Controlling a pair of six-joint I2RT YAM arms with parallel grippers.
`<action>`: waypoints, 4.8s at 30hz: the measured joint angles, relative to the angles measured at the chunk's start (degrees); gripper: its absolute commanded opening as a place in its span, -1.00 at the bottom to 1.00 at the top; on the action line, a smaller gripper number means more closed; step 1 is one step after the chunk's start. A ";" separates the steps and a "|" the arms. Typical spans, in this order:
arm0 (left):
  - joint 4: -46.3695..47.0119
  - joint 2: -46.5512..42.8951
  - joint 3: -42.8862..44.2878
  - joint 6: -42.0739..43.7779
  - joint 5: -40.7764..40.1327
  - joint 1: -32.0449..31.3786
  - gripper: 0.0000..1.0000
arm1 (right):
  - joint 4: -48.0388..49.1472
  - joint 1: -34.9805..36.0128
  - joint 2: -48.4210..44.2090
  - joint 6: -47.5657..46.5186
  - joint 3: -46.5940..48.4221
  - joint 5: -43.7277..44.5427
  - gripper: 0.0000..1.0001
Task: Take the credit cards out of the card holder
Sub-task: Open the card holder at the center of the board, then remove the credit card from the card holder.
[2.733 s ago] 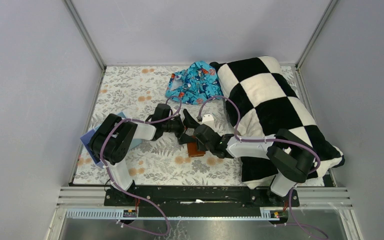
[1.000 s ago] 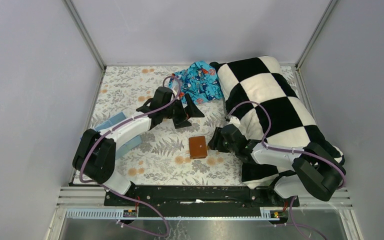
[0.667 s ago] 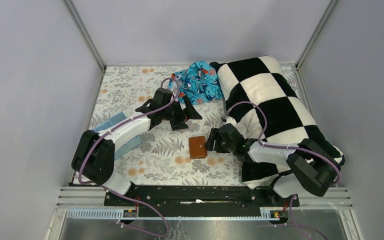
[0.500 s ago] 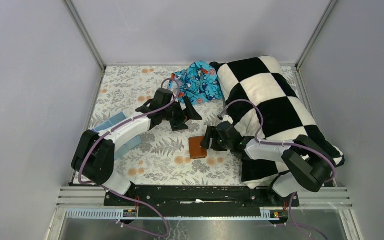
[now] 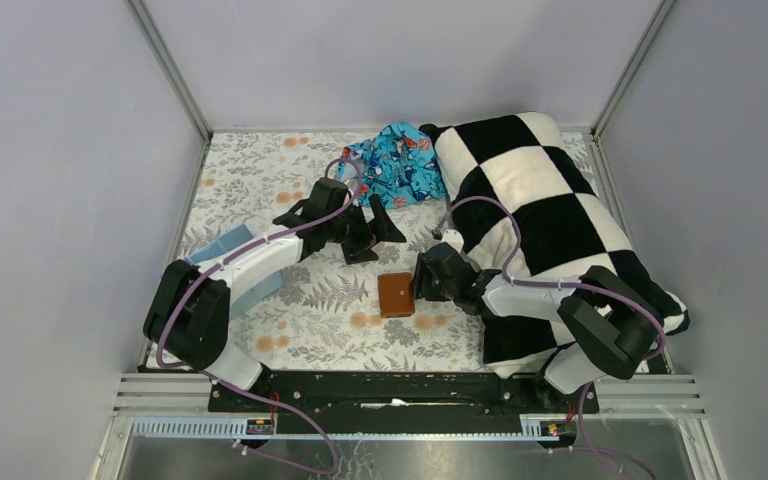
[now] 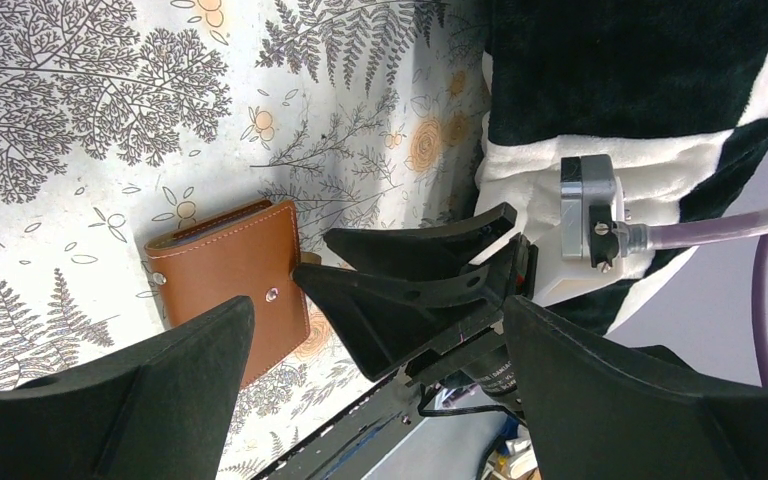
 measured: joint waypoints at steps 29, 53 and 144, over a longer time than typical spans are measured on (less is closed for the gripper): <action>-4.55 -2.69 -0.22 3.54 -0.92 5.01 0.97 | -8.09 0.70 -8.44 -7.58 7.69 -6.08 -1.00; 3.10 -9.25 -7.32 2.56 3.61 6.27 0.97 | -9.70 1.62 -4.94 -7.23 11.26 -11.56 -1.00; 6.91 5.03 -6.88 0.20 10.97 5.77 0.98 | -4.33 0.26 -8.07 -2.36 2.47 -11.93 -0.60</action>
